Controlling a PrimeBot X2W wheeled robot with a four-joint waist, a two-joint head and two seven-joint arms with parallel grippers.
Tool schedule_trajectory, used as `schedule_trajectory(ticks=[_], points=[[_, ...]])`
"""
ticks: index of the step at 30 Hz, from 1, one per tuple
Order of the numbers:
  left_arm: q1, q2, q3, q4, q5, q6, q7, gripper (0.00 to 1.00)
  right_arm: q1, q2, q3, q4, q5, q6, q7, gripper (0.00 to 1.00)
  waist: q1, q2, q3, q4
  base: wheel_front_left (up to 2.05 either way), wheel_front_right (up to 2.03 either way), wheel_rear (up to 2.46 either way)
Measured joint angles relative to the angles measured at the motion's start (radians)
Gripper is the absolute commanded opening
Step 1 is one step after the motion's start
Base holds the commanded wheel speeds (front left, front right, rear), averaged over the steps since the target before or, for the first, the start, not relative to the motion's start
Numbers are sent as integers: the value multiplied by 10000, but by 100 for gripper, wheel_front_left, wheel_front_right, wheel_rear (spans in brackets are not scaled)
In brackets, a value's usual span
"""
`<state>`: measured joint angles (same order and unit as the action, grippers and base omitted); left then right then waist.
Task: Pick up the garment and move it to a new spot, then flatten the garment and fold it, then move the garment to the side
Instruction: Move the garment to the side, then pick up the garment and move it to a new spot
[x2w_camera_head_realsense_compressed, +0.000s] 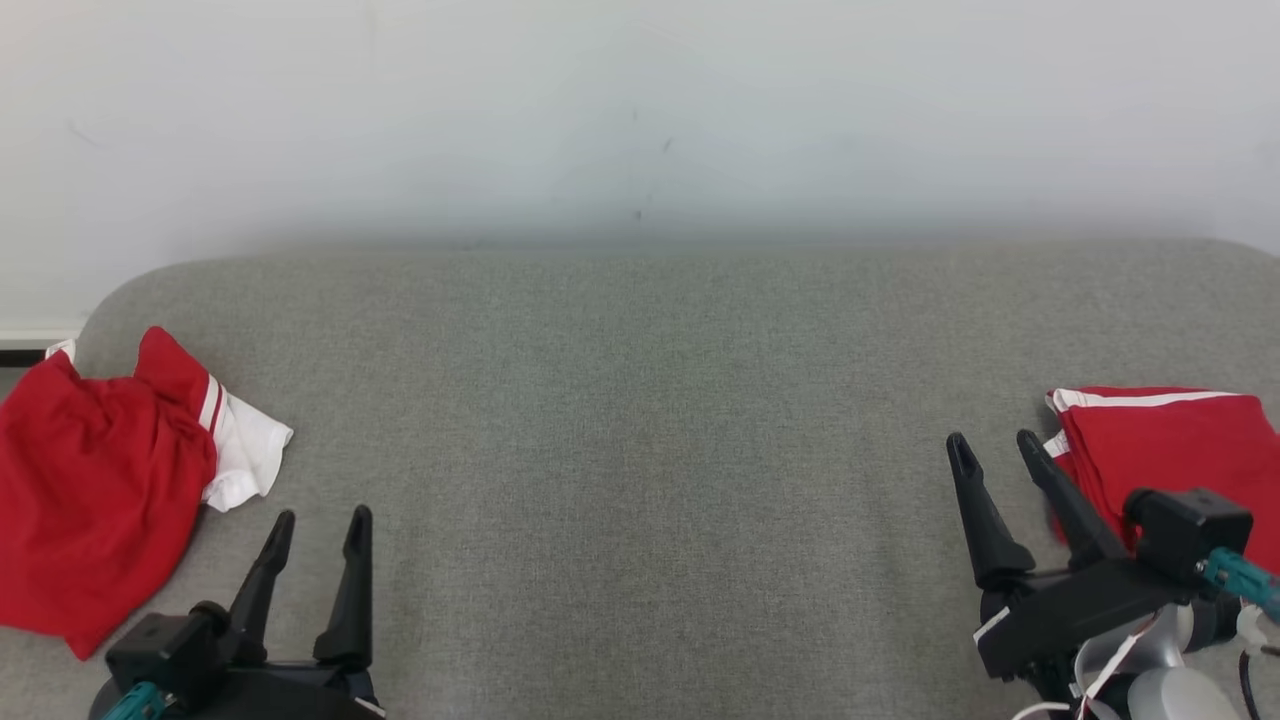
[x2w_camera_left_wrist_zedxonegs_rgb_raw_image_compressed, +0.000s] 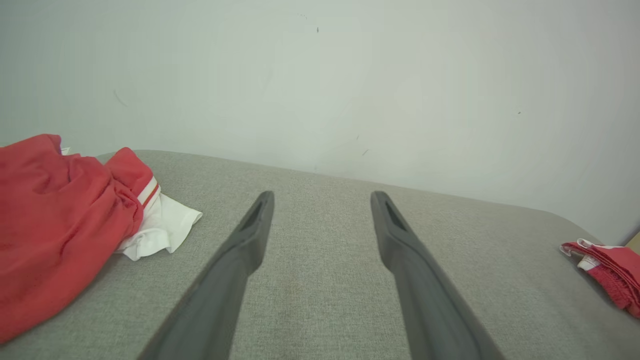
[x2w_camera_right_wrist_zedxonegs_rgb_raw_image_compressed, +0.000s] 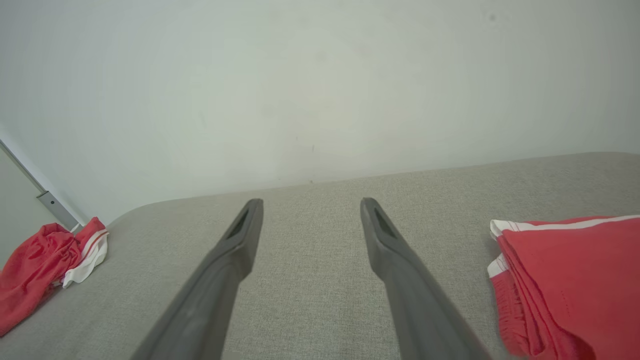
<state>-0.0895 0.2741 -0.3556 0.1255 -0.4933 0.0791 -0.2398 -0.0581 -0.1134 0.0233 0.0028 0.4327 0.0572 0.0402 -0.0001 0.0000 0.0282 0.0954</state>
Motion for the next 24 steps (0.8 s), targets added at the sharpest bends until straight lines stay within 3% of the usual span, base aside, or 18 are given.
schedule_trajectory(ticks=[9,24], points=[[443,96,341,-19,0,174,-2,100,397,111,-36,282,-63,-50,-698,100,-1,0,-260,-189,0,0,0],[430,75,105,-255,222,176,4,100,777,96,-437,391,-105,-192,-1467,100,1,1,-193,-311,0,0,0]])
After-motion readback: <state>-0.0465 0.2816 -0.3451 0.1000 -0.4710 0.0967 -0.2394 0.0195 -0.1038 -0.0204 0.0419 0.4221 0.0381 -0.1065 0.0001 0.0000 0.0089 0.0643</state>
